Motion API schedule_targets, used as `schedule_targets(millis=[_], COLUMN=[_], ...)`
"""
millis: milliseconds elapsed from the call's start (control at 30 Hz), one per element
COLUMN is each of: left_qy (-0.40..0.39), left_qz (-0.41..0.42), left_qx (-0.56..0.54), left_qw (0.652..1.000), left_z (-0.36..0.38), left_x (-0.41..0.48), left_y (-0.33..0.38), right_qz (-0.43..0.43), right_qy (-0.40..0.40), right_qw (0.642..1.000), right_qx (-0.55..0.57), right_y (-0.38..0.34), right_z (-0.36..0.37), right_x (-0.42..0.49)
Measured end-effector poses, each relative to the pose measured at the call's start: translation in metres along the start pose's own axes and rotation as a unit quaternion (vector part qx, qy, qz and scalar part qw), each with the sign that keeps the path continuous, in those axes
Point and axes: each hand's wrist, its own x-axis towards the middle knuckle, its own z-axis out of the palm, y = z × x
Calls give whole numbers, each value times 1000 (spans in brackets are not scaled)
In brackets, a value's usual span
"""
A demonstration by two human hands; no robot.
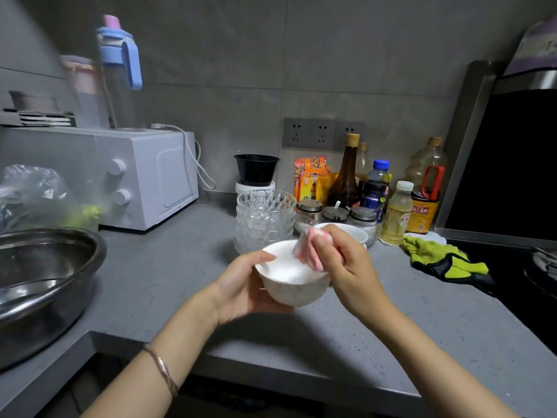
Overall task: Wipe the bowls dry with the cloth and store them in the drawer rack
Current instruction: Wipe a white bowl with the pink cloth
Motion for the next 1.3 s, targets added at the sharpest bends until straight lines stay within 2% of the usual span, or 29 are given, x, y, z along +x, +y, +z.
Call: schedule_targets(millis=[100, 200, 300, 400, 533, 600, 667, 767, 833, 867, 967, 1033, 1133, 1167, 1200, 1300], left_qy=[83, 111, 148, 177, 200, 210, 224, 242, 240, 234, 195, 162, 131, 126, 122, 96], left_qz=[80, 171, 211, 238, 281, 298, 304, 317, 320, 320, 316, 313, 305, 302, 297, 284], left_qx=[90, 139, 140, 145, 144, 145, 138, 125, 138, 148, 172, 184, 190, 190, 190, 174], left_qw=[989, 969, 956, 944, 928, 920, 916, 908, 906, 906, 913, 918, 924, 926, 928, 938], left_z=[8, 15, 16, 14, 17, 20, 23, 29, 28, 27, 18, 12, 5, 5, 4, 6], left_x=[-1, -1, -5, -2, -1, 3, 7, 8, 10, 11, 13, 12, 8, 7, 7, 6], left_y=[-4, -4, 0, 0, -2, -7, -12, -17, -19, -19, -18, -18, -16, -15, -12, -6], right_qz=[-23, -85, -158, -191, -224, -204, -156, -69, -58, -59, -121, -188, -244, -253, -260, -261], right_qy=[-60, -160, -233, -291, -294, -266, -262, -258, -249, -256, -260, -277, -290, -278, -261, -231], right_qw=[987, 929, 888, 853, 763, 770, 812, 895, 918, 918, 894, 841, 737, 721, 713, 723], right_qx=[-146, -323, -364, -388, -529, -543, -498, -358, -303, -295, -343, -425, -560, -582, -597, -597], right_y=[-5, -3, -8, -10, -10, -7, -10, -16, -15, -16, -3, 10, 19, 18, 15, 13], right_z=[-4, -8, -16, -26, -21, -9, 2, 10, 13, 14, 10, -2, -20, -20, -18, -5], right_x=[9, 9, 7, 2, -3, -9, -18, -25, -31, -33, -36, -32, -21, -19, -19, -23])
